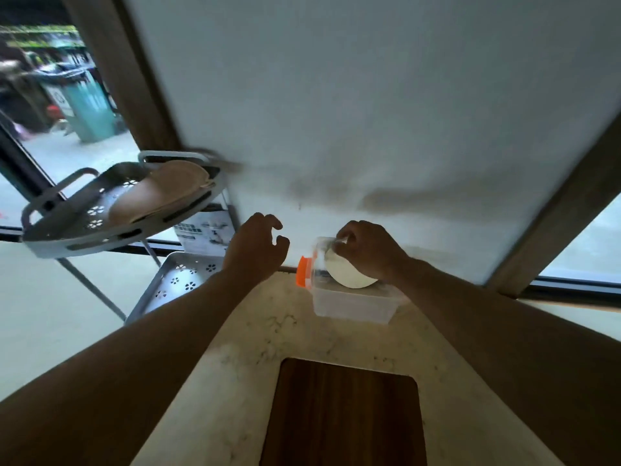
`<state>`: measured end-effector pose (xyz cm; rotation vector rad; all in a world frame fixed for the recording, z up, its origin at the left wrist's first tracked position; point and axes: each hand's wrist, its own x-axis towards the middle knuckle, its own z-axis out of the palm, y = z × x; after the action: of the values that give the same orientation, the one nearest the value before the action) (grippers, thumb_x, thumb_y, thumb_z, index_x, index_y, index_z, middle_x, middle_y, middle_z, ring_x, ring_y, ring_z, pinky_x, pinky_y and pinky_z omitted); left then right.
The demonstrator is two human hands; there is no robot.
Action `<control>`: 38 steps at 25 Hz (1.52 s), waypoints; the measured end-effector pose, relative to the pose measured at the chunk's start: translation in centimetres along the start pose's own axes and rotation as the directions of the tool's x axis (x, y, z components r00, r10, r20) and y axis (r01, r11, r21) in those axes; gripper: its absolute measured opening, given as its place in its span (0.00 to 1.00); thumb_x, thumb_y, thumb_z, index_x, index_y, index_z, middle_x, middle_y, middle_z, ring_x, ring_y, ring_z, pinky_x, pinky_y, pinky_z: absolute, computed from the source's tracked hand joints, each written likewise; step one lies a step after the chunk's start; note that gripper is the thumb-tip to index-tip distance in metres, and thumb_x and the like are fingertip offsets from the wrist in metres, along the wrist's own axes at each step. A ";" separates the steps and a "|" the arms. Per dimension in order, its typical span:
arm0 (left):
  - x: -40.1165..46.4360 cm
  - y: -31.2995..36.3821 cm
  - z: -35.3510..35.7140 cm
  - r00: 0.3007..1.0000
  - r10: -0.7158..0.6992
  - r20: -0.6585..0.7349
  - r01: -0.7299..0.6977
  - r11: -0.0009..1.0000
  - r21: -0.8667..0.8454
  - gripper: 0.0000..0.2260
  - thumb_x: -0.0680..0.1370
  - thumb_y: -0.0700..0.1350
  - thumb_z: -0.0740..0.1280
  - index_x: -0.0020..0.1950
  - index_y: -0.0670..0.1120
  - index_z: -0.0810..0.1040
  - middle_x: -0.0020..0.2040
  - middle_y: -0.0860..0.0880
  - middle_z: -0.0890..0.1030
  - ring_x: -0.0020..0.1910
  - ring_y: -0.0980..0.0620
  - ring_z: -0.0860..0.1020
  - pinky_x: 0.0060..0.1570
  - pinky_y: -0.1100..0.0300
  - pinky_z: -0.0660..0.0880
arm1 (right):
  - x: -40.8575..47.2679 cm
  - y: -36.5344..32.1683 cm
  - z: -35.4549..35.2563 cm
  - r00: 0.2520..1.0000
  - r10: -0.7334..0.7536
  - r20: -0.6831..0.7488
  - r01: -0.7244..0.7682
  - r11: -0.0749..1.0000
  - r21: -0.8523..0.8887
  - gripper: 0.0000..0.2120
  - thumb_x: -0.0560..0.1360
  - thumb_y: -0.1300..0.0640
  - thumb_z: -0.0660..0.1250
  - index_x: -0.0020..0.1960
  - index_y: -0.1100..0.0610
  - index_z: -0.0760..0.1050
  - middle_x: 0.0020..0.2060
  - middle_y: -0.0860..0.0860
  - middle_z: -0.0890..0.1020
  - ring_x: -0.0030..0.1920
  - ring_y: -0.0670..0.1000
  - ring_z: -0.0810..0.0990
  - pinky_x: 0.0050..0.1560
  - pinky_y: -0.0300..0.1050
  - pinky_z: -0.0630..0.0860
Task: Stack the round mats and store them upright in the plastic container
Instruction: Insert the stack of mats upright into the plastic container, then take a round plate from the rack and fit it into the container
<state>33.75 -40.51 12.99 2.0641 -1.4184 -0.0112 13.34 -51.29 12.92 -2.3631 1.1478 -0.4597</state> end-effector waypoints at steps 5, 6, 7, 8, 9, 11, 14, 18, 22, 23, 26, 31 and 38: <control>-3.7 -1.5 -9.1 0.998 0.054 -0.021 -0.053 0.996 0.069 0.08 0.74 0.45 0.67 0.51 0.46 0.79 0.45 0.49 0.79 0.44 0.47 0.79 0.44 0.55 0.75 | -1.3 -9.5 0.0 0.997 -0.060 0.051 0.052 0.989 0.139 0.13 0.75 0.45 0.67 0.53 0.53 0.80 0.44 0.48 0.83 0.47 0.49 0.80 0.43 0.42 0.70; -4.3 -1.7 -11.1 0.996 0.083 -0.031 -0.080 0.993 0.084 0.08 0.74 0.45 0.67 0.51 0.46 0.80 0.46 0.47 0.81 0.43 0.47 0.80 0.43 0.55 0.77 | -1.6 -11.3 0.0 0.996 -0.068 0.059 0.058 0.984 0.167 0.13 0.75 0.44 0.67 0.52 0.52 0.80 0.45 0.49 0.84 0.46 0.49 0.80 0.41 0.41 0.71; -4.8 -1.9 -12.9 0.993 0.110 -0.043 -0.106 0.990 0.097 0.07 0.74 0.45 0.67 0.49 0.45 0.80 0.45 0.46 0.82 0.41 0.46 0.81 0.41 0.54 0.79 | -1.9 -13.1 0.1 0.994 -0.084 0.065 0.070 0.979 0.191 0.13 0.75 0.44 0.67 0.52 0.53 0.80 0.45 0.49 0.84 0.43 0.49 0.80 0.40 0.40 0.71; -5.2 -2.2 -14.5 0.989 0.137 -0.051 -0.130 0.985 0.116 0.06 0.74 0.46 0.66 0.47 0.45 0.80 0.43 0.46 0.83 0.39 0.46 0.81 0.38 0.53 0.79 | -2.2 -14.6 0.2 0.992 -0.101 0.073 0.084 0.976 0.201 0.13 0.76 0.44 0.67 0.51 0.53 0.79 0.45 0.50 0.84 0.42 0.48 0.80 0.38 0.39 0.70; -5.6 -2.5 -15.8 0.986 0.157 -0.060 -0.147 0.979 0.139 0.06 0.74 0.46 0.66 0.45 0.45 0.80 0.42 0.46 0.83 0.37 0.46 0.80 0.36 0.53 0.79 | -2.2 -16.0 0.4 0.988 -0.127 0.086 0.109 0.976 0.190 0.14 0.76 0.43 0.66 0.51 0.54 0.79 0.46 0.51 0.84 0.41 0.48 0.79 0.38 0.38 0.70; -6.0 -3.5 -18.3 0.981 0.173 -0.083 -0.156 0.972 0.176 0.06 0.75 0.46 0.66 0.44 0.45 0.79 0.41 0.46 0.82 0.37 0.46 0.79 0.35 0.53 0.79 | -2.1 -18.8 1.0 0.979 -0.158 0.129 0.140 0.980 0.138 0.17 0.78 0.43 0.64 0.51 0.56 0.79 0.47 0.53 0.84 0.43 0.50 0.79 0.39 0.40 0.70; -5.9 -5.6 -20.5 0.978 0.153 -0.144 -0.120 0.970 0.211 0.07 0.74 0.46 0.68 0.48 0.44 0.79 0.46 0.44 0.81 0.42 0.44 0.79 0.39 0.52 0.78 | -1.2 -22.0 2.0 0.982 -0.056 0.180 0.018 0.978 0.209 0.20 0.78 0.44 0.61 0.48 0.60 0.80 0.44 0.57 0.84 0.42 0.54 0.79 0.43 0.44 0.73; -4.0 -7.3 -20.6 0.981 0.097 -0.170 -0.059 0.975 0.213 0.13 0.73 0.46 0.71 0.54 0.42 0.82 0.54 0.42 0.81 0.48 0.42 0.80 0.46 0.48 0.80 | 0.6 -24.2 4.5 0.981 0.096 0.169 -0.165 0.873 0.459 0.16 0.78 0.47 0.66 0.44 0.60 0.81 0.32 0.51 0.82 0.31 0.49 0.80 0.34 0.41 0.77; -1.2 -8.3 -19.4 0.991 0.069 -0.119 -0.046 0.982 0.185 0.17 0.73 0.50 0.72 0.59 0.43 0.81 0.60 0.43 0.81 0.54 0.43 0.80 0.52 0.50 0.79 | 3.6 -25.2 6.7 0.966 0.204 0.162 -0.260 0.761 0.594 0.16 0.79 0.45 0.66 0.43 0.58 0.78 0.33 0.53 0.83 0.29 0.48 0.82 0.32 0.41 0.80; -0.7 -8.7 -18.9 0.993 0.071 -0.090 -0.054 0.983 0.177 0.19 0.73 0.51 0.72 0.60 0.44 0.81 0.61 0.44 0.80 0.56 0.43 0.79 0.53 0.50 0.78 | 4.5 -25.4 7.1 0.962 0.221 0.159 -0.271 0.727 0.631 0.16 0.79 0.45 0.66 0.45 0.58 0.78 0.34 0.53 0.84 0.29 0.48 0.82 0.34 0.42 0.82; 0.2 -9.9 -17.7 0.998 0.042 -0.053 -0.033 0.988 0.152 0.15 0.75 0.50 0.71 0.60 0.48 0.81 0.60 0.47 0.80 0.56 0.44 0.79 0.51 0.49 0.78 | 6.5 -25.7 8.4 0.952 0.281 0.117 -0.278 0.646 0.711 0.16 0.78 0.46 0.67 0.50 0.60 0.78 0.35 0.54 0.84 0.29 0.50 0.83 0.34 0.42 0.81; 0.4 -10.5 -16.1 0.989 0.044 -0.142 -0.027 0.992 0.121 0.08 0.75 0.47 0.69 0.51 0.49 0.85 0.48 0.48 0.83 0.43 0.45 0.81 0.41 0.52 0.78 | 8.3 -26.0 9.7 0.918 0.370 0.145 -0.345 0.562 0.752 0.06 0.76 0.58 0.66 0.44 0.61 0.77 0.30 0.56 0.81 0.30 0.54 0.79 0.38 0.48 0.78; -0.4 -9.8 -16.7 0.986 0.086 -0.145 -0.056 0.978 0.201 0.08 0.75 0.47 0.67 0.51 0.47 0.83 0.47 0.48 0.81 0.42 0.43 0.80 0.36 0.54 0.76 | 6.9 -27.2 8.2 0.977 0.208 -0.040 -0.114 0.678 0.726 0.06 0.76 0.60 0.63 0.50 0.58 0.77 0.42 0.55 0.82 0.45 0.57 0.82 0.48 0.53 0.81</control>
<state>47.54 -29.90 21.47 2.1183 -1.4460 0.3224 38.82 -39.95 21.54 -1.5395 0.9658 -0.8259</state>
